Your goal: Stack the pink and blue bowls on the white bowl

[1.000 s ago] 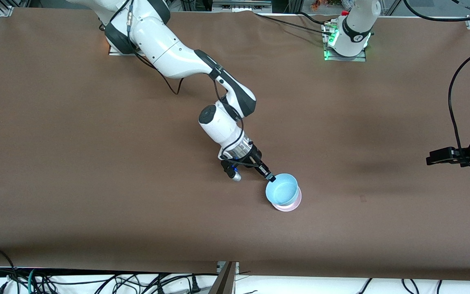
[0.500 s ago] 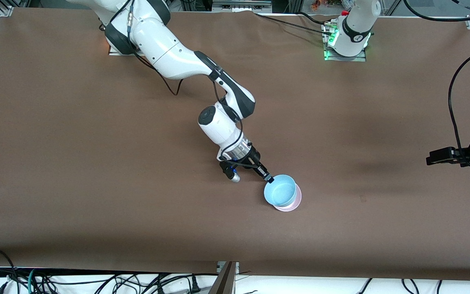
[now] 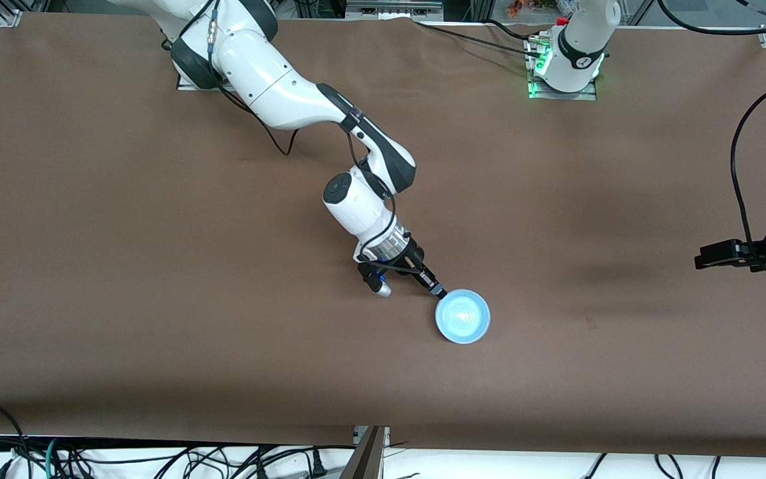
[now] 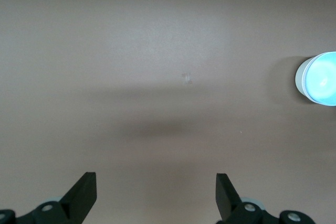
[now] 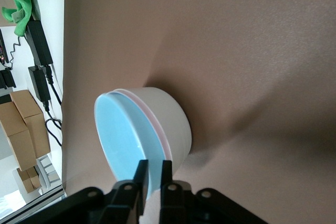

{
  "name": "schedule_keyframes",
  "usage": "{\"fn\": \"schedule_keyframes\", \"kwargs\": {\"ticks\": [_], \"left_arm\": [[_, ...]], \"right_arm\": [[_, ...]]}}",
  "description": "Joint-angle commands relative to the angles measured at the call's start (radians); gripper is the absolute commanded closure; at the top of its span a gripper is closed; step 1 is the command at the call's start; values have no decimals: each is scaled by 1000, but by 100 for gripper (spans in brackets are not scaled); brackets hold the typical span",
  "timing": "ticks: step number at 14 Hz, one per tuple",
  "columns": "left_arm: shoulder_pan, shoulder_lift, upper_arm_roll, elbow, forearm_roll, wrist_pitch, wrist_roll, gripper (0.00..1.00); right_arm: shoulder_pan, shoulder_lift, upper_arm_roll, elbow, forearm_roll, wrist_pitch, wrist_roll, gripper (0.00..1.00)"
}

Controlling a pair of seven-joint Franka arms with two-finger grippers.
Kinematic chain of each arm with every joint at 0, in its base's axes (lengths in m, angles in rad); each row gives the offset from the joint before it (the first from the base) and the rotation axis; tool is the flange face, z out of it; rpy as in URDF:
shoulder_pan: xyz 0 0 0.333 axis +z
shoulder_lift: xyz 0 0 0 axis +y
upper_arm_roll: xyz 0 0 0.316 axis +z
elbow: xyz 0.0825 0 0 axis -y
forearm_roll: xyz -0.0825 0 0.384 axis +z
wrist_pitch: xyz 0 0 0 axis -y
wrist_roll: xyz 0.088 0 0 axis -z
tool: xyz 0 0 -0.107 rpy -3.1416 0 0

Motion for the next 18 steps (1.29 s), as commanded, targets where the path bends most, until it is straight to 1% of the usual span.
{"fn": "schedule_keyframes", "kwargs": {"ticks": [1,3,5,6,7,8,10,11,13,15,16,18], "left_arm": [[3,-29,6,-27,-3,-6,18,0],[3,-29,6,-27,-3,-6,19,0],[3,-29,6,-29,-3,-6,19,0],[3,-29,6,-29,-2,-6,18,0],[3,-29,6,-27,-3,-6,18,0],[3,-29,6,-27,-3,-6,18,0],[3,-29,7,-27,-2,-5,19,0],[3,-29,6,-27,-2,-3,19,0],[3,-29,6,-27,-2,-3,19,0],[3,-27,7,-27,1,-3,18,0],[3,-29,7,-29,11,-3,18,0],[0,-29,6,-29,35,-3,19,0]], "right_arm": [[8,25,-1,49,-2,7,5,67],[8,9,4,49,-1,-2,11,59],[2,-31,1,48,-1,-50,11,40],[-3,-65,-8,48,-2,-98,3,26],[-17,-102,-19,46,-4,-155,-4,14],[-32,-132,-48,46,-5,-220,-7,1],[-47,-191,-91,40,-31,-373,-46,0],[-52,-237,-100,22,-53,-472,-85,0],[-58,-358,-180,-67,-59,-681,-215,0],[-61,-505,-238,-199,-53,-832,-364,0],[-61,-586,-264,-290,-51,-872,-444,0],[-61,-753,-313,-490,-53,-897,-588,0]]}}
